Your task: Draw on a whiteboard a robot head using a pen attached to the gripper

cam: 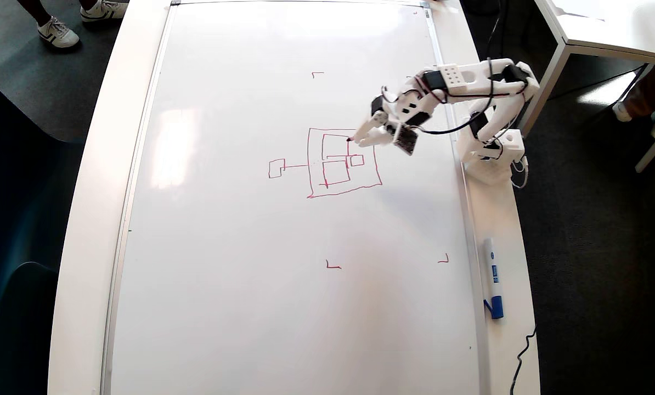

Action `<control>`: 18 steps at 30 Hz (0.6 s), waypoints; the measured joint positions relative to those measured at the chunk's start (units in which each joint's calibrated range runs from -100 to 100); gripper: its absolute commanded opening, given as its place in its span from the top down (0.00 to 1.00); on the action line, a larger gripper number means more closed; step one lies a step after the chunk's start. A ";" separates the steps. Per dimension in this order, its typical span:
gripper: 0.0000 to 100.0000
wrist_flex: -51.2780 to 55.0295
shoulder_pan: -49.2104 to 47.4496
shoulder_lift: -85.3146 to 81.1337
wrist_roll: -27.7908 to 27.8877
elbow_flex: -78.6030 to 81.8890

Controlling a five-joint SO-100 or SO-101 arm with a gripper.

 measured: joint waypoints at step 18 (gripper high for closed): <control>0.99 -35.30 4.00 -53.54 5.07 56.46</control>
